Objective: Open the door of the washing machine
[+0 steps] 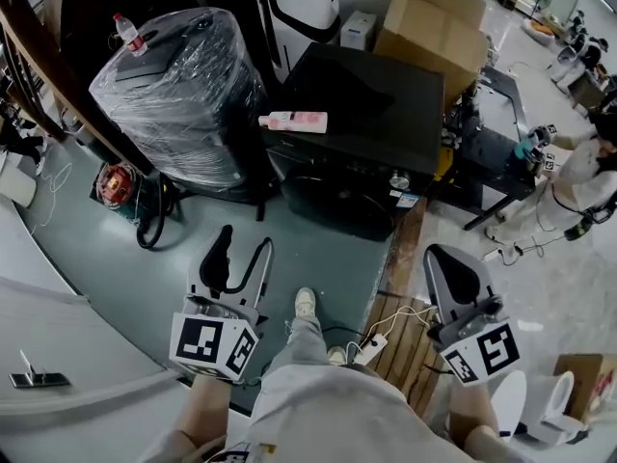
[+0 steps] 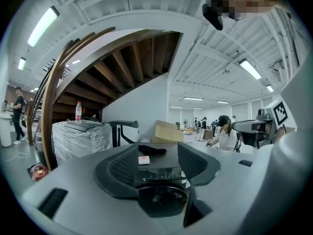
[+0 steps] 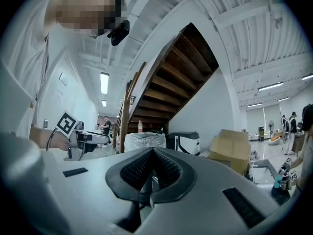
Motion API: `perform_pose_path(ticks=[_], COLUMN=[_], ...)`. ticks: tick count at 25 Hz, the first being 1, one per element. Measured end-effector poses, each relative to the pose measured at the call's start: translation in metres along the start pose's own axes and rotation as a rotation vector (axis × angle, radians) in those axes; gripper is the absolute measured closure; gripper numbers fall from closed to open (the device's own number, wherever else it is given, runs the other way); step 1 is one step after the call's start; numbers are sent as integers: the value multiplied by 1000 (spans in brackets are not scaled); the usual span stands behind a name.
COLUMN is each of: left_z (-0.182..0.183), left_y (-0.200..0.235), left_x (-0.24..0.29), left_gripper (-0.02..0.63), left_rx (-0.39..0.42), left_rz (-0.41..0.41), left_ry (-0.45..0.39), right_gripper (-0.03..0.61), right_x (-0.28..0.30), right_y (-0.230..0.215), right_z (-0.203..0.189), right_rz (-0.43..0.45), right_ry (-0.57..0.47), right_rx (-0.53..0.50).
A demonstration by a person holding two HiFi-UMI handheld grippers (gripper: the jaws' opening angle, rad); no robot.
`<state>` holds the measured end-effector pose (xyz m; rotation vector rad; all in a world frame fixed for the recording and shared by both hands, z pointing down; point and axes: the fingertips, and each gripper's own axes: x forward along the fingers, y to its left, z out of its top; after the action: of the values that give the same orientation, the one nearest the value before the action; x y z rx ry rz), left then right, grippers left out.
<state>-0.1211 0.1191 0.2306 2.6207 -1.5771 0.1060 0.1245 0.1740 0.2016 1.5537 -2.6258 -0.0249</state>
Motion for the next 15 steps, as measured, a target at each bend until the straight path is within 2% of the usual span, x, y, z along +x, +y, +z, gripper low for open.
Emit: perform_pose_path(ticks=[6,12,15], left_z=[-25,-58,-77], left_y=[37,72,84], left_x=[73,144,172], left_gripper=[364,363,362], left_rx=[-29,-107,-105], left_rz=[-80,-120,-123], left_ry=[120,214,261], right_gripper=[552,552,552], right_x=[77,148,176], right_y=[-27,-44,-49], right_z=[-16,-37,-48], right_rz=[-23,-31,-39], right_ry=[60,128,159], right_rx=[31,36,48])
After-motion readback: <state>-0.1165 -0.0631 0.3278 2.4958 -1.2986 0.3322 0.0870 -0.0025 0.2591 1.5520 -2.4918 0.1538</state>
